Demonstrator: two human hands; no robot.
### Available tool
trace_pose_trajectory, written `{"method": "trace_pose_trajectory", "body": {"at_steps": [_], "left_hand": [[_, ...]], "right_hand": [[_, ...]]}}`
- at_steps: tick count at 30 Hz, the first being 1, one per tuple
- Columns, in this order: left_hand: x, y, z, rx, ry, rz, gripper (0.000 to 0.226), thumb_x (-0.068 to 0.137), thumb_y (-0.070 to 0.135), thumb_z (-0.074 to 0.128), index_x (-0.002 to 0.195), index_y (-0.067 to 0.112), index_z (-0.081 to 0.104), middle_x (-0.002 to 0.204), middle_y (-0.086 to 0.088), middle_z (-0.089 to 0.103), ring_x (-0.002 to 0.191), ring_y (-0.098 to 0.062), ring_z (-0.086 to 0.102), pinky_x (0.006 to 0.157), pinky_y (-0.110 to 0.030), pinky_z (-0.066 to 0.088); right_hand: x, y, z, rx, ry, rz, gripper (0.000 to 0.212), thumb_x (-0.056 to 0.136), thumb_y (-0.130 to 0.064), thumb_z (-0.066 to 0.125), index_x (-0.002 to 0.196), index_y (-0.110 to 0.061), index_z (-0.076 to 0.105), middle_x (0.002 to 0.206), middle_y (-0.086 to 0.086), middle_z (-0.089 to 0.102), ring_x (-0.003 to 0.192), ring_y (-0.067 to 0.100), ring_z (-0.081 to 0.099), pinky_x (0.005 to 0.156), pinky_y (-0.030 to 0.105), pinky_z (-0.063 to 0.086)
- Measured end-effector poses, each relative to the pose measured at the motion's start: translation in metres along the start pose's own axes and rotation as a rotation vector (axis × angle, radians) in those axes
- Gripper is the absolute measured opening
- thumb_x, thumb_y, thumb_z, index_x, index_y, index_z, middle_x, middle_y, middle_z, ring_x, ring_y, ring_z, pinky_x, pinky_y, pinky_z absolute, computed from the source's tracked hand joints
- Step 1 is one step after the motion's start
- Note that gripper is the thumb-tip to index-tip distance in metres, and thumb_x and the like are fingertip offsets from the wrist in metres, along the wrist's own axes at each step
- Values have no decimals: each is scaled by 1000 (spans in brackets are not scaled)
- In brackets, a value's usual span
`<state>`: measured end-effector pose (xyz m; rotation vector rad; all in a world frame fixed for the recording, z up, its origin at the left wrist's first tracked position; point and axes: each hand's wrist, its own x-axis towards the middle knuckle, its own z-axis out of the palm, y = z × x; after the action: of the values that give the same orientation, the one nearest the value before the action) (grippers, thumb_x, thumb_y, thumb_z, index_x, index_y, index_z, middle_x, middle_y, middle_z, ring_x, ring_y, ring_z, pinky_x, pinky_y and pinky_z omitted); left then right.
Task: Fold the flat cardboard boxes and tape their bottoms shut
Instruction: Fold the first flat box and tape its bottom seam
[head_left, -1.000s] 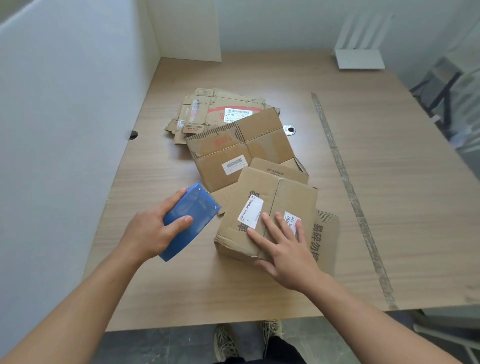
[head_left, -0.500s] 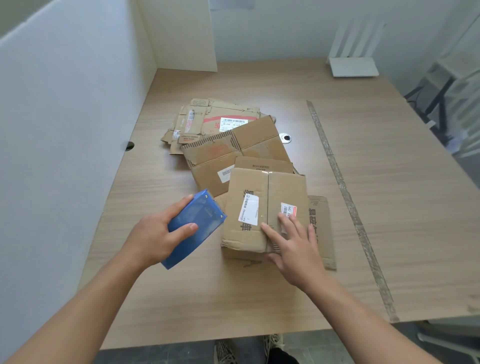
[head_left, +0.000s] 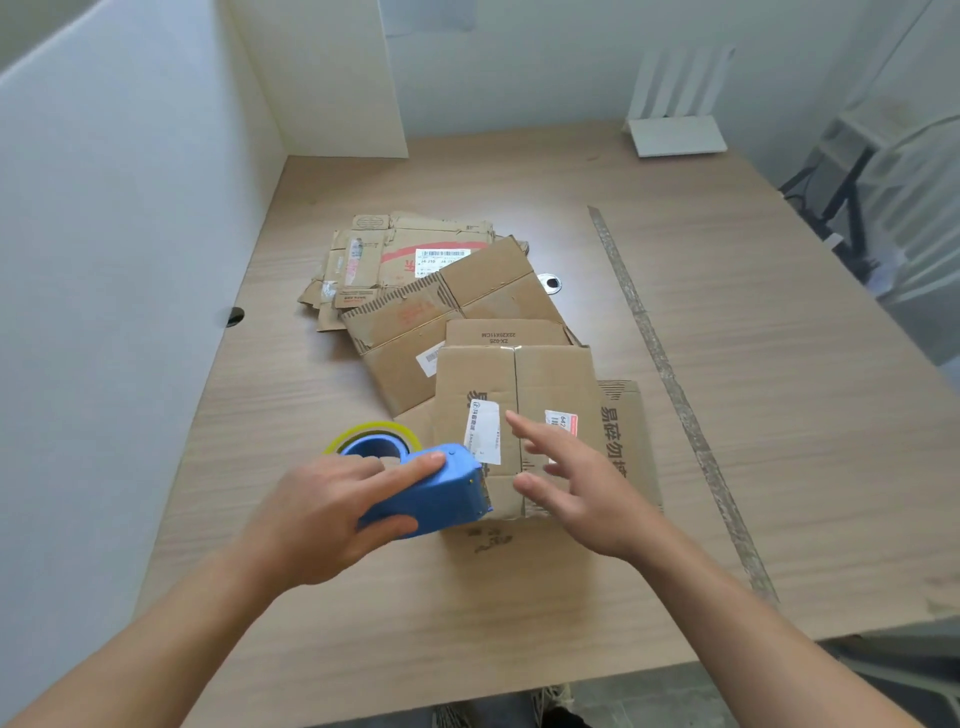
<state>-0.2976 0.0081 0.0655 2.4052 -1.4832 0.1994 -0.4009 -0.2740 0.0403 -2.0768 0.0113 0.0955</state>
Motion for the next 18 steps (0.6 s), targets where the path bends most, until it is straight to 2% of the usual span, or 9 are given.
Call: {"method": "trace_pose_trajectory", "body": {"at_steps": [3, 6, 8, 10, 12, 15, 18], "left_hand": [[6, -3, -1, 21, 1, 101, 49, 99, 50, 44, 145, 34, 40, 74, 7, 55, 61, -17, 52, 51, -27, 44], [9, -2, -3, 44, -20, 148, 48, 100, 49, 45, 145, 35, 40, 76, 7, 55, 63, -18, 51, 54, -28, 45], [11, 0, -5, 34, -39, 164, 47, 100, 49, 45, 145, 35, 41, 75, 7, 55, 62, -18, 52, 54, -28, 45], [12, 2, -7, 25, -52, 171, 47, 99, 49, 46, 144, 35, 42, 75, 7, 56, 62, -18, 52, 55, -28, 46], [14, 4, -8, 17, -66, 178, 48, 99, 49, 47, 144, 35, 42, 75, 7, 55, 62, -18, 53, 55, -28, 46], [17, 7, -9, -5, -106, 165, 48, 99, 52, 43, 143, 35, 43, 75, 9, 56, 64, -14, 53, 58, -25, 44], [22, 10, -12, -87, -171, 91, 54, 95, 57, 42, 145, 40, 36, 73, 11, 57, 65, -11, 54, 60, -17, 35]], "right_hand": [[4, -8, 5, 86, -80, 4, 61, 100, -24, 56, 140, -62, 29, 138, -30, 44, 125, -5, 46, 98, 19, 46], [10, -14, 6, 74, -71, -40, 63, 101, -24, 56, 143, -59, 27, 152, -25, 28, 133, -6, 35, 98, 19, 46], [13, -16, 6, 79, -20, -21, 46, 99, -25, 59, 137, -47, 46, 152, -16, 33, 136, -2, 35, 101, 27, 46], [17, -16, 8, 112, 40, 5, 19, 96, -21, 64, 106, -37, 64, 134, -10, 54, 126, 1, 48, 100, 33, 48], [16, -14, 11, 128, 75, 6, 20, 94, -16, 66, 85, -34, 62, 118, -6, 62, 115, 2, 55, 94, 29, 50], [14, -11, 9, 70, 120, -28, 16, 92, -14, 69, 82, -25, 63, 110, -1, 63, 105, 2, 57, 85, 16, 45], [9, -4, 2, 8, 177, -13, 9, 90, -17, 71, 83, -18, 66, 106, -6, 60, 102, 3, 56, 85, 17, 43]]}}
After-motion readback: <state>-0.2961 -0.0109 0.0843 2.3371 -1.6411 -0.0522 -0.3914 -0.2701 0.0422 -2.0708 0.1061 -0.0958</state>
